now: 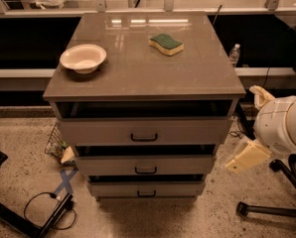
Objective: Open middle drawer
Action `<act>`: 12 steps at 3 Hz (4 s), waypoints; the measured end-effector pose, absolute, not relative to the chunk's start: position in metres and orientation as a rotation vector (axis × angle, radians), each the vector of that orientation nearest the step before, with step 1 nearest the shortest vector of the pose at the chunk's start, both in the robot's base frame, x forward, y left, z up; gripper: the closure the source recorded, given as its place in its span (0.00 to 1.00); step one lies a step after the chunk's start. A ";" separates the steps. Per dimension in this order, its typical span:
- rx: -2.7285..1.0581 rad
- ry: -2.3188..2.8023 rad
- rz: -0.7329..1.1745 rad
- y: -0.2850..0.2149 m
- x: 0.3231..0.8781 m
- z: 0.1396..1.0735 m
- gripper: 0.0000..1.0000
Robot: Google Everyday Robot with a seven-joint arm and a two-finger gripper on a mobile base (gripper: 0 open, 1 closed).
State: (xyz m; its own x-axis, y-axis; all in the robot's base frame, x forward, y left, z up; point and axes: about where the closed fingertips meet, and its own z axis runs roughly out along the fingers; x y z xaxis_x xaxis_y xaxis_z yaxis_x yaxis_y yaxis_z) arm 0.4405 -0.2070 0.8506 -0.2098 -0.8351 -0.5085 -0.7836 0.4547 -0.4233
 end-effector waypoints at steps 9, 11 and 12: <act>-1.507 2.155 0.115 -0.129 0.498 0.505 0.00; -1.596 2.190 0.143 -0.091 0.536 0.456 0.00; -1.608 2.194 0.175 -0.085 0.553 0.440 0.00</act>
Offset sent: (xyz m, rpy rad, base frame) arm 0.0074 0.0584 -0.1205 0.0028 0.1160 0.0136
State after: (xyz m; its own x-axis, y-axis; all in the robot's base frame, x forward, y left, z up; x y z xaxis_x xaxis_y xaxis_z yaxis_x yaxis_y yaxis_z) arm 0.5532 -0.0847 0.4398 -0.2486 -0.8832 -0.3977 -0.9351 0.3259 -0.1392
